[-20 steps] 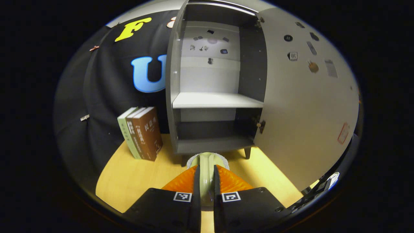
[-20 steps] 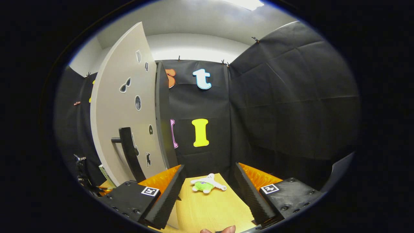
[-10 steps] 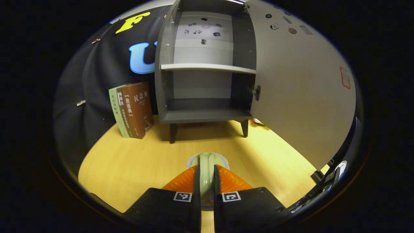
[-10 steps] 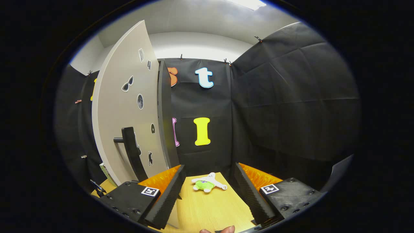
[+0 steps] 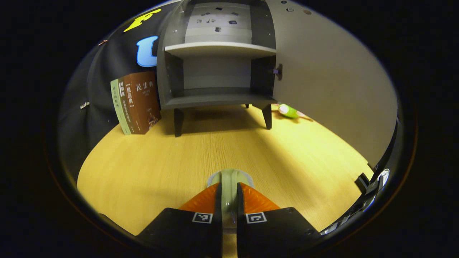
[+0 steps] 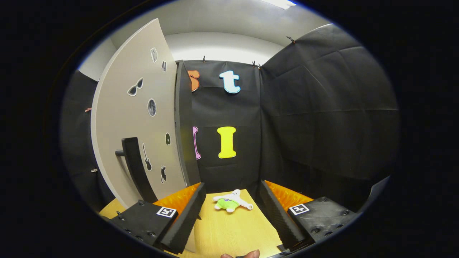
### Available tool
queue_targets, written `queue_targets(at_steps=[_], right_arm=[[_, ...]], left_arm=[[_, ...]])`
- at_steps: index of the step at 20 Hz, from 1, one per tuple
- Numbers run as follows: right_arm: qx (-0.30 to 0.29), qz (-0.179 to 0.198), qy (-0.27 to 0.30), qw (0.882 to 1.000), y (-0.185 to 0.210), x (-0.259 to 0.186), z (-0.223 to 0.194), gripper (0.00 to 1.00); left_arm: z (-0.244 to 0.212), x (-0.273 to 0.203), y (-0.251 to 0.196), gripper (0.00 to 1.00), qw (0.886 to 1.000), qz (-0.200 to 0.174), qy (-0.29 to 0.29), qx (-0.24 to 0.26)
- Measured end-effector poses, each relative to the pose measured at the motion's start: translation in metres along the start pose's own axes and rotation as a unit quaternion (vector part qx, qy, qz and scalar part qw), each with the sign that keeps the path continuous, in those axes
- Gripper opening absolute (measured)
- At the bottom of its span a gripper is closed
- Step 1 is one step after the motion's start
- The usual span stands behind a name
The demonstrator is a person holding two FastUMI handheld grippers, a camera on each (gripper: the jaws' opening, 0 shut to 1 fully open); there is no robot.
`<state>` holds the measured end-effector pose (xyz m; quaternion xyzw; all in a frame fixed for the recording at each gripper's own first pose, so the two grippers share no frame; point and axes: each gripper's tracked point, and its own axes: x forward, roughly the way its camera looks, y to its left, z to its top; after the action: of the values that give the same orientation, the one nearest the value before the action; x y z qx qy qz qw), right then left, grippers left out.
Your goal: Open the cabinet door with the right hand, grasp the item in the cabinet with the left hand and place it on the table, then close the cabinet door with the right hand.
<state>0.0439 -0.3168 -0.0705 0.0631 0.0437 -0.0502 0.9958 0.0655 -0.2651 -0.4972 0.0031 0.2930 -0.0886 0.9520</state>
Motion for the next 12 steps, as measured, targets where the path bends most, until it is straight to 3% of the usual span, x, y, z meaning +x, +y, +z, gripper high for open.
queue_targets(at_steps=[5, 8, 9, 10, 11, 12], right_arm=[[-0.004, 0.004, 0.007, 1.0, -0.003, 0.007, -0.005, 0.98], [-0.008, 0.006, 0.009, 1.0, -0.003, 0.009, -0.007, 0.98], [-0.008, 0.006, 0.009, 1.0, -0.003, 0.008, -0.006, 0.98], [-0.008, 0.006, 0.009, 1.0, -0.002, 0.008, -0.006, 0.98], [-0.009, 0.005, 0.008, 1.0, -0.002, 0.007, -0.005, 0.98], [-0.01, 0.004, 0.007, 1.0, -0.001, 0.007, -0.006, 0.98]], left_arm=[[-0.01, 0.006, -0.004, 0.21, 1.0, 0.004, 0.004, 0.002], [-0.009, 0.006, -0.008, 0.28, 1.0, -0.012, 0.006, -0.015], [-0.005, 0.004, -0.009, 0.34, 1.0, -0.013, 0.002, -0.02], [-0.002, 0.001, -0.007, 0.5, 1.0, -0.01, -0.003, -0.019], [0.001, -0.004, -0.006, 0.57, 1.0, -0.006, -0.007, -0.015], [0.004, -0.006, -0.005, 0.7, 1.0, -0.004, -0.011, -0.01]])
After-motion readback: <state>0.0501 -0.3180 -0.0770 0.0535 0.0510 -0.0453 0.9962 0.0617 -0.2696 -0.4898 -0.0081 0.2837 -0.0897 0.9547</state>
